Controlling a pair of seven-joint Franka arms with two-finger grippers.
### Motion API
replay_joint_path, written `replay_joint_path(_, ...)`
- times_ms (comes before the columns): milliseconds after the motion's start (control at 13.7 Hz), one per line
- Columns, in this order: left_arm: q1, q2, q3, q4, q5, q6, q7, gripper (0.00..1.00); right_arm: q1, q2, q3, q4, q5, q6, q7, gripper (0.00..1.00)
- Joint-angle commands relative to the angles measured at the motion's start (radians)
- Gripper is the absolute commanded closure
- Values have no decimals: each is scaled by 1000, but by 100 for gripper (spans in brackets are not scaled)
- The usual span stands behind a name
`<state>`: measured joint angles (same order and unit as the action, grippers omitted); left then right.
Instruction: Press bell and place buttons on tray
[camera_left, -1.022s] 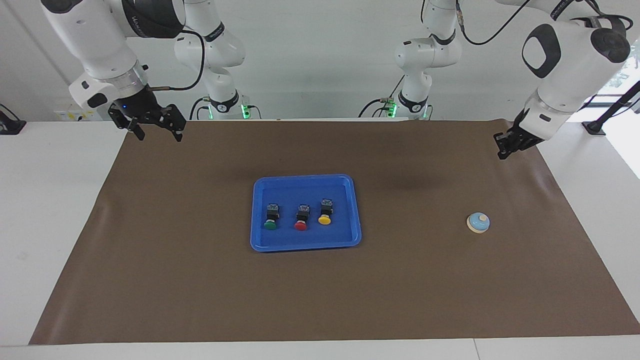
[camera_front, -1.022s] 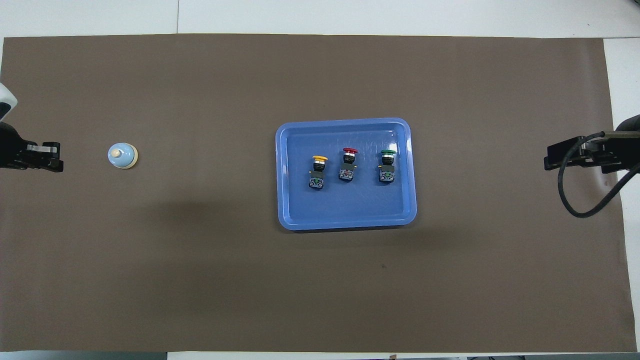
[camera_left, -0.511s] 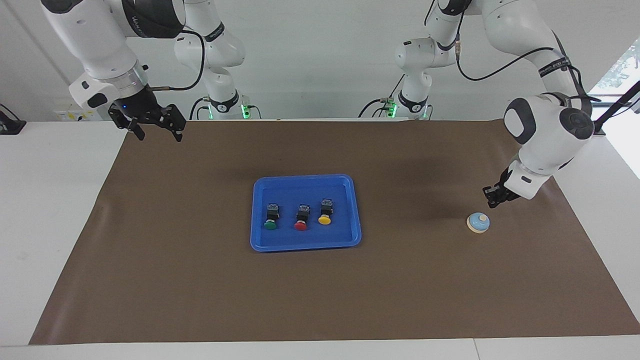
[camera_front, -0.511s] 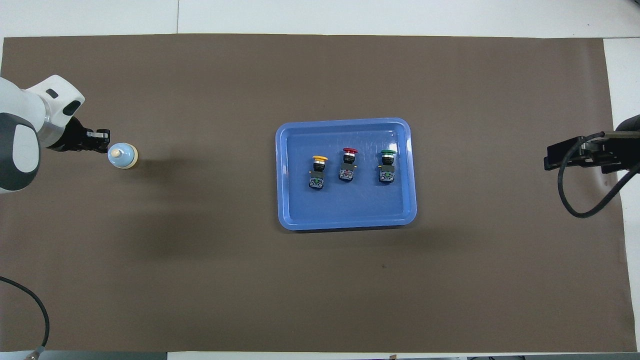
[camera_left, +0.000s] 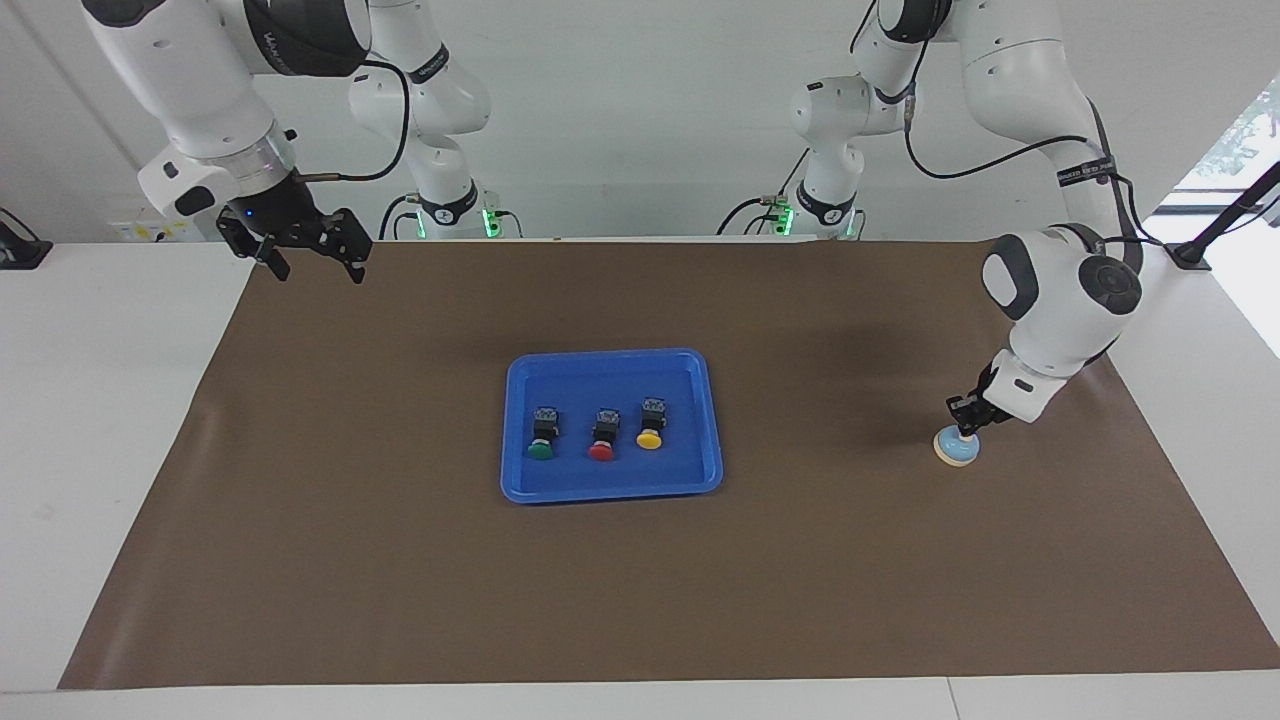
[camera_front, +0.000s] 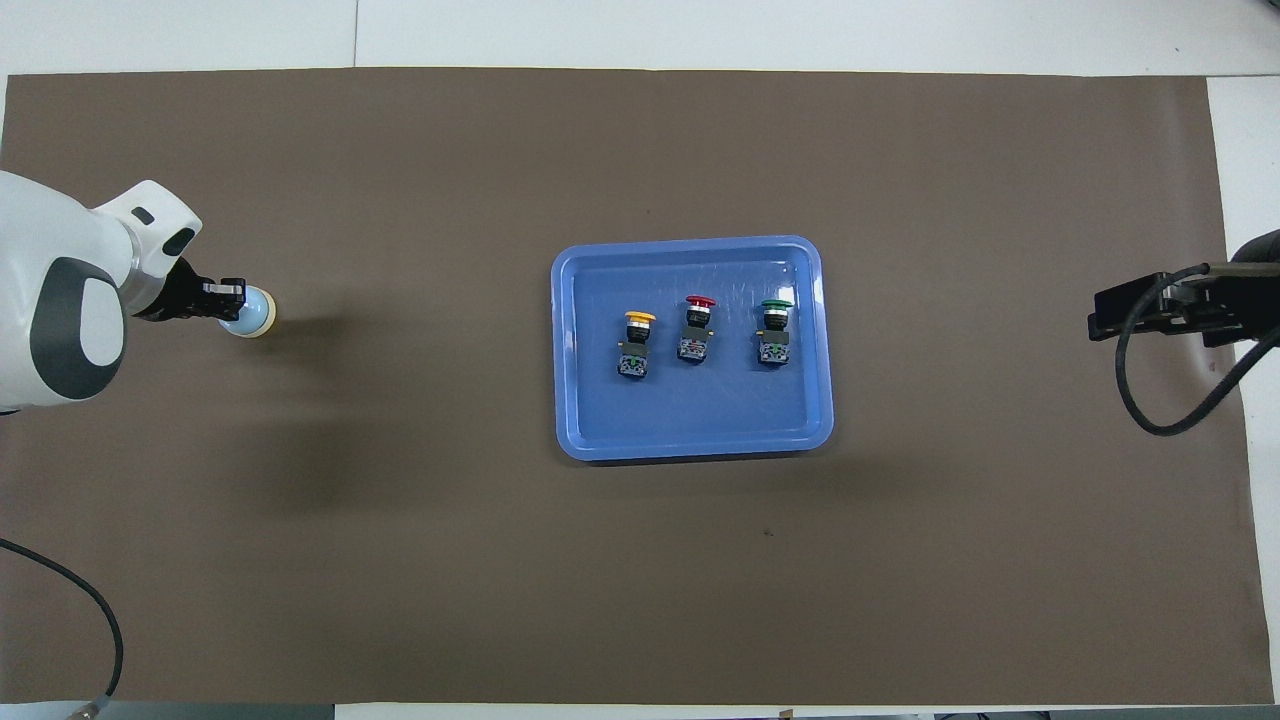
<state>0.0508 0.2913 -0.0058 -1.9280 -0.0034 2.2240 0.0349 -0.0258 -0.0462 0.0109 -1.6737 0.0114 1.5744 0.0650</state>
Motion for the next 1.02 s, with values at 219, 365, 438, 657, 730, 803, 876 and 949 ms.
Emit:
replay_joint_path(219, 0, -15, 0, 96, -7, -159, 11, 100, -8, -23, 9, -21, -10, -4, -8, 0)
replay_joint_path(365, -2, -18, -2, 206, -6, -315, 11, 94, -9, -23, 9, -21, -10, -4, -8, 0)
replay_joint_path(438, -3, -33, -3, 237, -6, -378, 10, 68, -9, -23, 9, -21, -10, -4, -8, 0)
replay_joint_path(657, -9, -124, -5, 241, -6, -487, 0, 0, -9, -23, 9, -21, -10, -4, -8, 0)
replay_joint_path(730, -9, -151, -5, 241, -6, -512, 0, 0, -9, -23, 9, -21, -10, -4, -8, 0)
replay_joint_path(803, -9, -188, -5, 239, -6, -542, 0, 0, -9, -23, 9, -21, -10, -4, -8, 0)
replay_joint_path(876, -9, -226, -8, 241, -6, -587, 0, 0, -9, -23, 9, -21, -10, -4, -8, 0)
replay_joint_path(949, -11, -263, -8, 239, -7, -642, 2, 0, -8, -23, 9, -21, -10, -4, -8, 0)
